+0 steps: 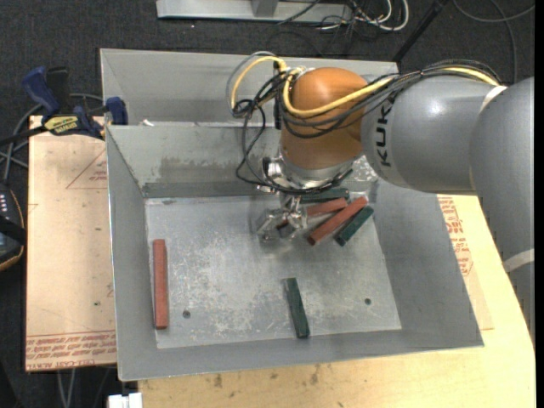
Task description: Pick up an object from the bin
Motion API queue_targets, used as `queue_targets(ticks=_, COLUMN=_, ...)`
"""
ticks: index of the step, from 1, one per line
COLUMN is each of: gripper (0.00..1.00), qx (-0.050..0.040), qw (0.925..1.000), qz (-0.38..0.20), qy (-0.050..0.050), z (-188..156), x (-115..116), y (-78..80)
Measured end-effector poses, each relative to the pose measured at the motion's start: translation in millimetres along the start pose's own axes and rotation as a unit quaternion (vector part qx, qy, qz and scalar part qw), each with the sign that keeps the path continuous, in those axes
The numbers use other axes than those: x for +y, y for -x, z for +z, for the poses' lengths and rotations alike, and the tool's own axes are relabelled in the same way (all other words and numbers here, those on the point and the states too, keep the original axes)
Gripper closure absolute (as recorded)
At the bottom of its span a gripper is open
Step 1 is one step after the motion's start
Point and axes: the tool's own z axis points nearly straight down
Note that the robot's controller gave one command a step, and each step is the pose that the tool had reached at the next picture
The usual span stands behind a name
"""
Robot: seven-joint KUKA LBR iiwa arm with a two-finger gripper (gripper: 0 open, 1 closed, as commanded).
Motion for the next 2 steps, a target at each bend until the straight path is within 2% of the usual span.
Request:
queue_targets(ticks=1, gripper=1.00, qx=0.0016, qw=0.9811, qz=0.193, qy=-0.001, z=-15.8, x=5.1, y=-83.4)
queue_targets(ticks=2, gripper=0.00, qx=0.0005, qw=0.9815, qz=0.191, qy=0.000, z=-15.4, x=5.3, y=-80.4)
